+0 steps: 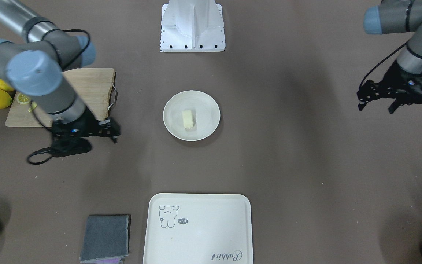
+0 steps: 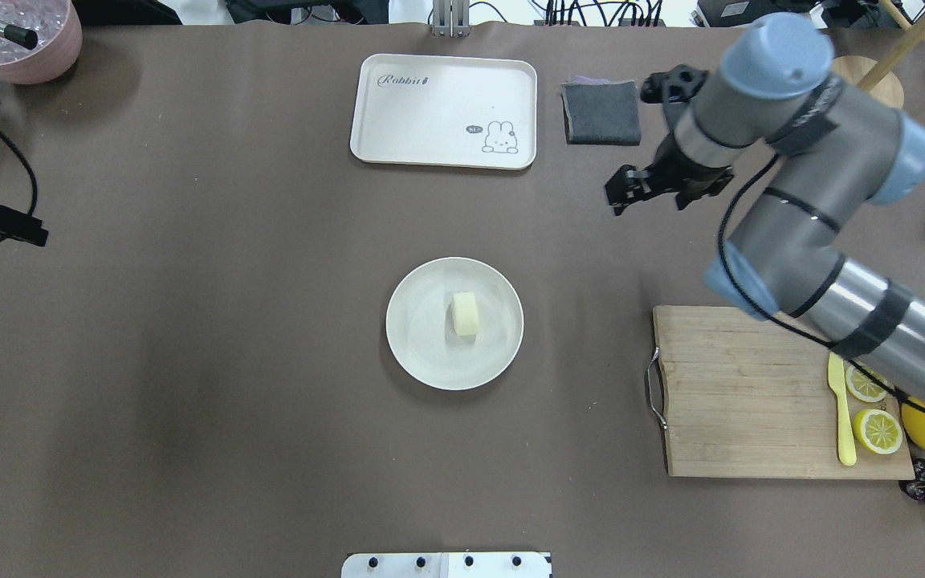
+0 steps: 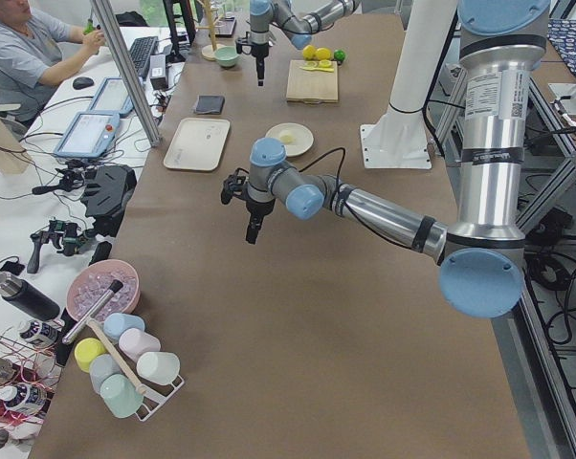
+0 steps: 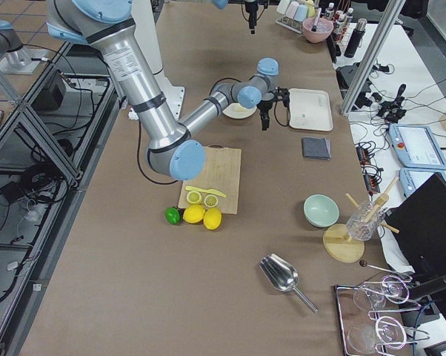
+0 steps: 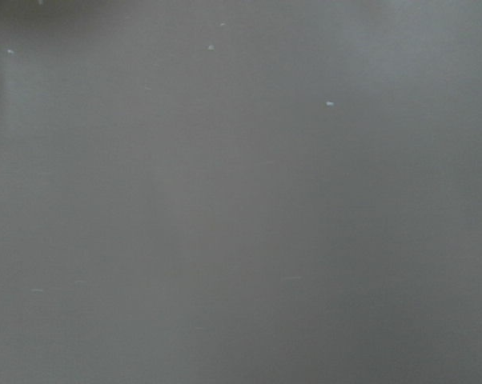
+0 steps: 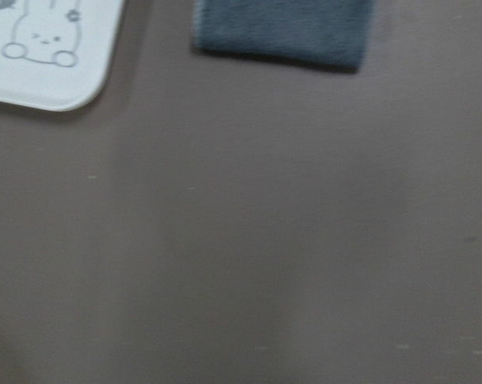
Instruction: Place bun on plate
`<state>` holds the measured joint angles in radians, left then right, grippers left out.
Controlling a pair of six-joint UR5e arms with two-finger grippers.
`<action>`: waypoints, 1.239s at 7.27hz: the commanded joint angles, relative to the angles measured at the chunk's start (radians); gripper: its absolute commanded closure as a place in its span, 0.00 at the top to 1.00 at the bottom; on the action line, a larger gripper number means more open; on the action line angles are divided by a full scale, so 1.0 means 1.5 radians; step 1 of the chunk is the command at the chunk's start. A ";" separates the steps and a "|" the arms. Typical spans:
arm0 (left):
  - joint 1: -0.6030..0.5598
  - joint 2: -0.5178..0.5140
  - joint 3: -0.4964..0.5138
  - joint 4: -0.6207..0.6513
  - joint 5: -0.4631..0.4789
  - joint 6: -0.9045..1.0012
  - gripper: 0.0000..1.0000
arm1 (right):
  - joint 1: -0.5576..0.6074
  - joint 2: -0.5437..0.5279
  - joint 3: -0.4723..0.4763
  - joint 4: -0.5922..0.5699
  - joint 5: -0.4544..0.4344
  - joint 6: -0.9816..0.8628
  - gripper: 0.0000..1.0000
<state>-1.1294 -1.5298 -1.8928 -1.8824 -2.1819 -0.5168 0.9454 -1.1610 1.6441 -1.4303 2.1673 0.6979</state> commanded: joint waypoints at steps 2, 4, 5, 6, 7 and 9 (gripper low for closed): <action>-0.172 0.121 0.041 -0.001 -0.124 0.206 0.97 | 0.238 -0.156 -0.056 -0.043 0.066 -0.372 1.00; -0.206 0.138 0.064 -0.001 -0.120 0.264 0.97 | 0.286 -0.174 -0.130 -0.038 0.065 -0.497 1.00; -0.202 0.123 0.085 0.017 -0.119 0.262 0.97 | 0.299 -0.178 -0.140 -0.037 0.065 -0.497 1.00; -0.205 0.111 0.087 0.022 -0.121 0.260 0.97 | 0.319 -0.188 -0.139 -0.037 0.067 -0.497 1.00; -0.205 0.105 0.088 0.028 -0.121 0.258 0.97 | 0.326 -0.202 -0.137 -0.036 0.069 -0.496 1.00; -0.207 0.090 0.084 0.044 -0.115 0.258 0.97 | 0.343 -0.215 -0.140 -0.037 0.080 -0.492 1.00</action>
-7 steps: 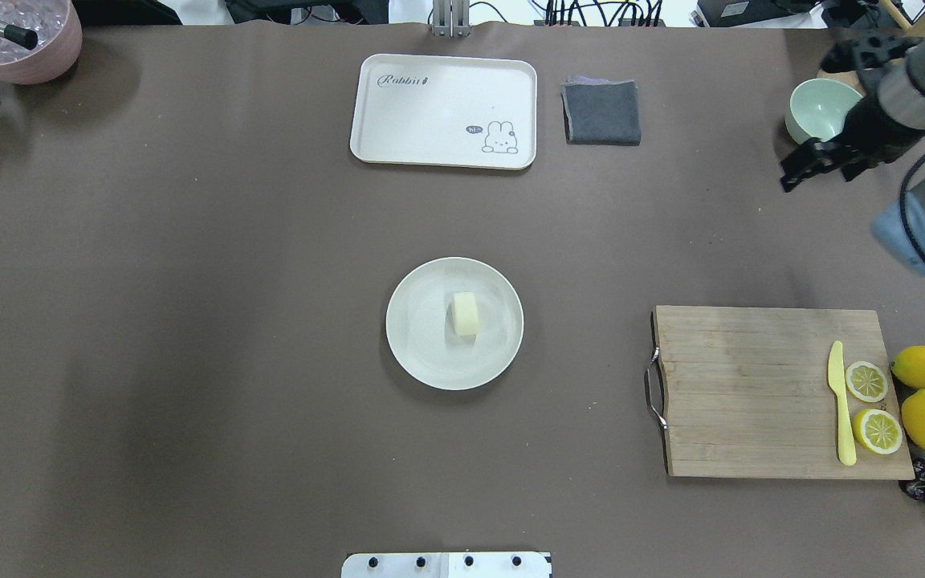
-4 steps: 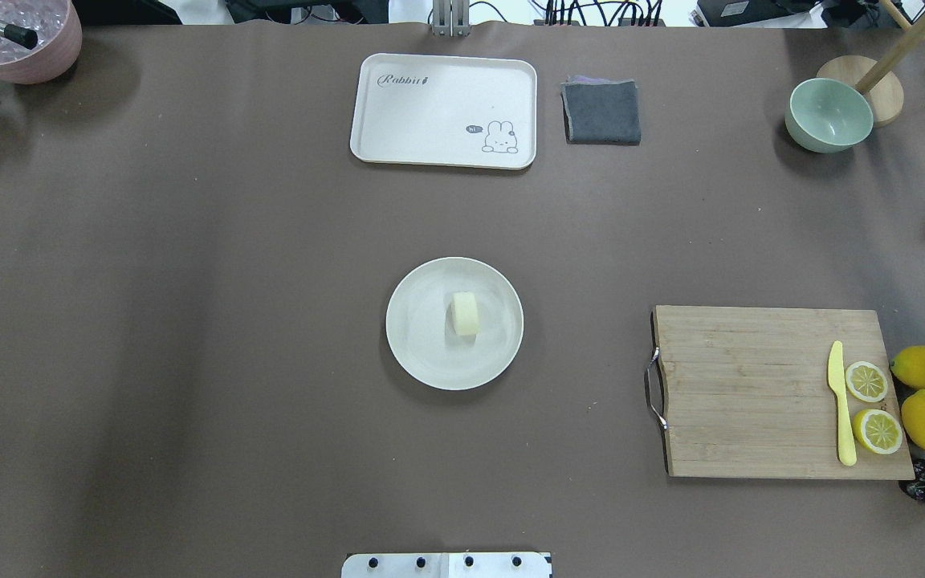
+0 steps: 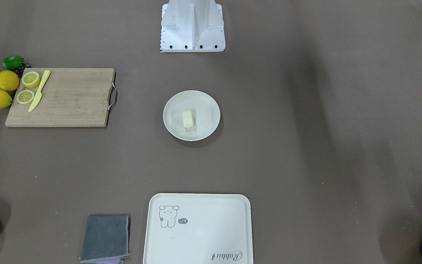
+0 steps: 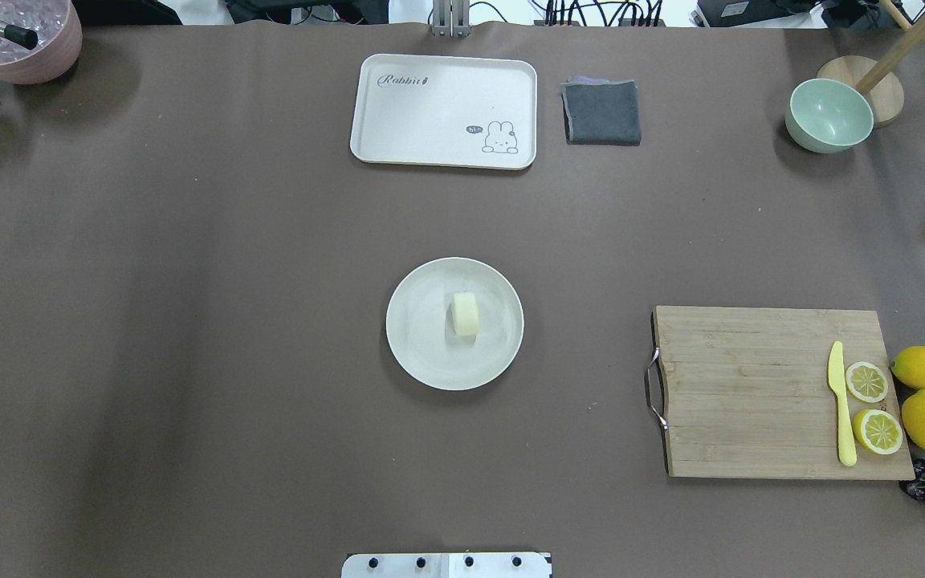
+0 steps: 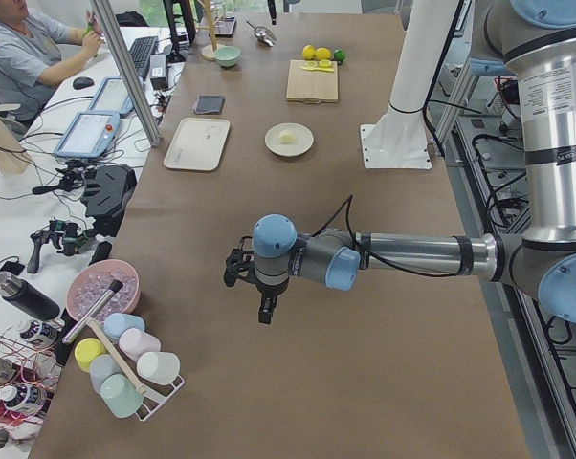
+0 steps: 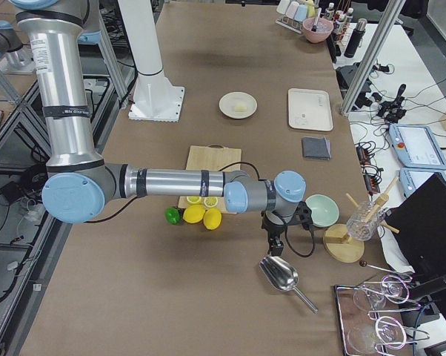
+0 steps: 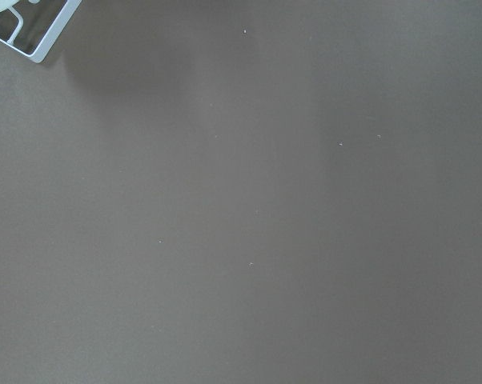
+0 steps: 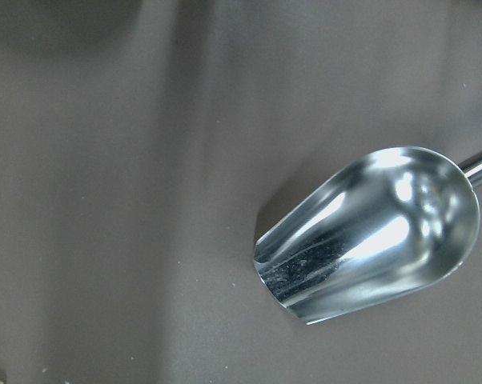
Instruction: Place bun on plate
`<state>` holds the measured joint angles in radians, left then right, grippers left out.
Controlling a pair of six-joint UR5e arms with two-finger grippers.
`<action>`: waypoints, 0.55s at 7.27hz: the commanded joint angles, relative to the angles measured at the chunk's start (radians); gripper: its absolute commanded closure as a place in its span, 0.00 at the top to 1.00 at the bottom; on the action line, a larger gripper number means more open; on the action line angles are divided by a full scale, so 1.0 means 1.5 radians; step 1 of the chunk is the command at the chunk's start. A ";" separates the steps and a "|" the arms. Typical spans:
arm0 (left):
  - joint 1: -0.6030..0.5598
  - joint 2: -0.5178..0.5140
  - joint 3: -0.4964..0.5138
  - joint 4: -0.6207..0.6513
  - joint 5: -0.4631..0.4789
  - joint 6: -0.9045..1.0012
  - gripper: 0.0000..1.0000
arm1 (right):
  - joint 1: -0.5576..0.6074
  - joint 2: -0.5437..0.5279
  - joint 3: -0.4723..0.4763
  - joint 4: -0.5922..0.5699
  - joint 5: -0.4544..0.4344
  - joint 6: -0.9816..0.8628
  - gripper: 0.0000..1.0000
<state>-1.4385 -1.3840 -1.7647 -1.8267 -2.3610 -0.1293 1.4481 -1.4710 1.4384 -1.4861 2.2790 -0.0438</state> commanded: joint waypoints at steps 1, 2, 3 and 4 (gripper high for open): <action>-0.001 -0.008 -0.004 0.005 0.003 0.001 0.97 | 0.009 -0.014 0.000 0.000 0.008 0.003 1.00; 0.000 -0.008 -0.001 0.006 0.000 0.000 0.97 | 0.012 -0.021 0.002 0.001 0.018 0.001 1.00; 0.000 -0.008 -0.001 0.006 -0.003 0.000 0.97 | 0.012 -0.023 -0.005 0.001 0.017 0.001 1.00; -0.001 -0.013 -0.004 0.006 -0.003 -0.001 0.97 | 0.012 -0.031 0.001 0.008 0.022 0.002 1.00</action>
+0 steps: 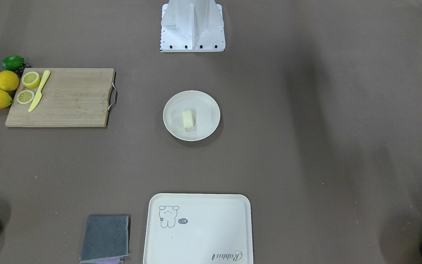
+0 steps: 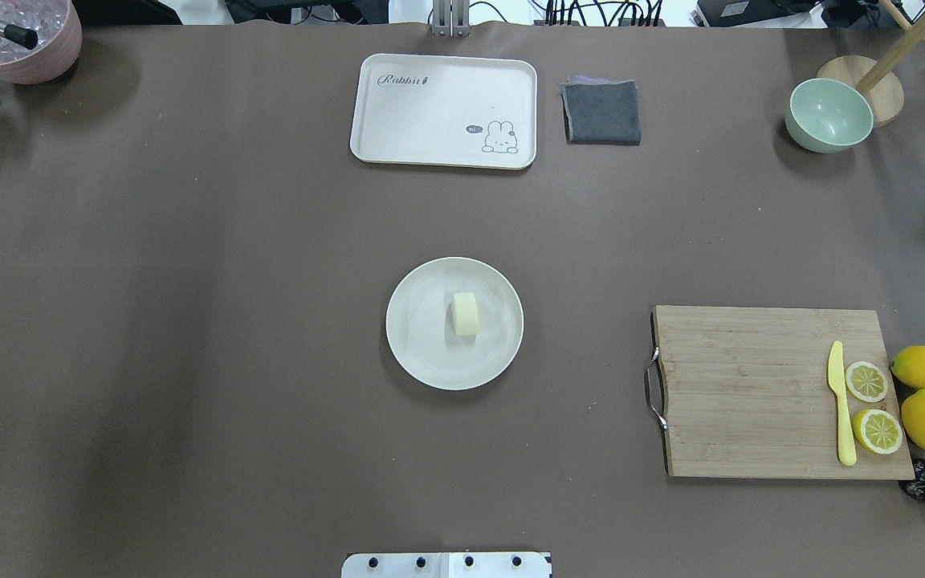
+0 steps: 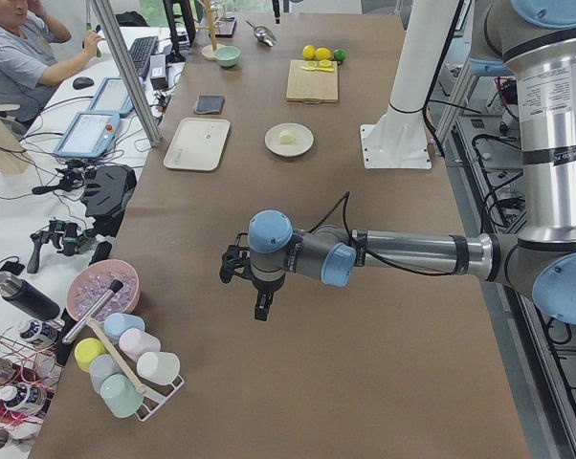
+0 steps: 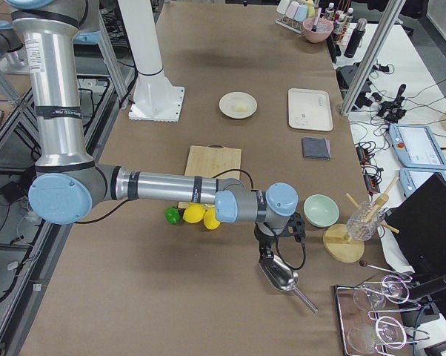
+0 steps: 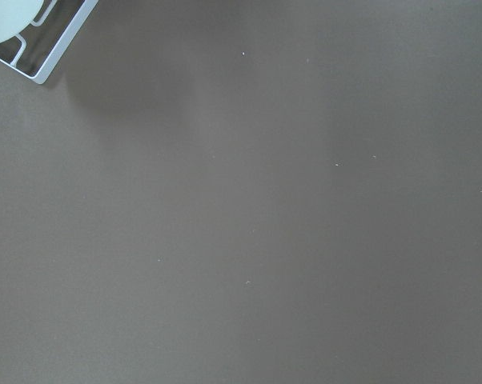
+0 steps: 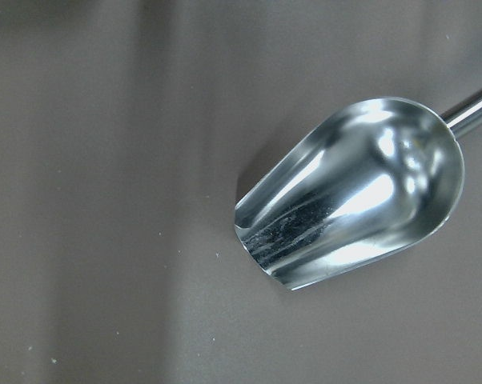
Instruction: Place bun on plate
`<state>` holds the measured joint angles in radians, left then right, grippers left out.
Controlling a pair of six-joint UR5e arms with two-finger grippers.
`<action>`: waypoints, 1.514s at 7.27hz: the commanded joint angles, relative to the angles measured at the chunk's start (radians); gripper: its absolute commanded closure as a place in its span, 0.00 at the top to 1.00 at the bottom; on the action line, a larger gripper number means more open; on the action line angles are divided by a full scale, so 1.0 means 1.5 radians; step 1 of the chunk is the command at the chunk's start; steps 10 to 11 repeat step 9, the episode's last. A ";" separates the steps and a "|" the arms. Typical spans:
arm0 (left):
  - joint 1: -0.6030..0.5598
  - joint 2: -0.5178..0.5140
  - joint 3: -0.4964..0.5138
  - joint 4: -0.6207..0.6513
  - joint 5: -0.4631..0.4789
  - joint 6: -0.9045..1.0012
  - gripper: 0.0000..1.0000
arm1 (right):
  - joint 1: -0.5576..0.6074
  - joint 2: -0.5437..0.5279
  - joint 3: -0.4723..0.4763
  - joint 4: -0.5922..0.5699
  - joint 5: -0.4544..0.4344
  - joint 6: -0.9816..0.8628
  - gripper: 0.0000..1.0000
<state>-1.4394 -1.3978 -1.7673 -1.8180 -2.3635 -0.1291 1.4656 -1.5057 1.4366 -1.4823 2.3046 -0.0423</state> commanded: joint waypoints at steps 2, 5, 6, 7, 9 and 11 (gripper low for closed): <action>0.000 -0.011 0.003 0.001 0.004 -0.001 0.97 | 0.002 -0.007 -0.002 0.034 0.007 -0.002 1.00; -0.002 0.006 -0.014 -0.001 0.004 0.000 0.97 | -0.001 -0.009 -0.001 0.059 0.005 -0.005 1.00; 0.001 0.008 -0.007 0.000 0.006 0.000 0.97 | 0.000 -0.010 0.001 0.060 0.006 -0.007 1.00; -0.001 0.009 -0.012 -0.001 0.007 0.001 0.97 | 0.000 -0.010 -0.001 0.065 0.004 -0.019 1.00; 0.000 0.008 -0.009 0.000 0.007 0.001 0.97 | -0.001 -0.019 0.000 0.065 0.017 -0.053 1.00; 0.000 0.008 -0.009 0.000 0.007 0.001 0.97 | -0.001 -0.019 0.000 0.065 0.017 -0.053 1.00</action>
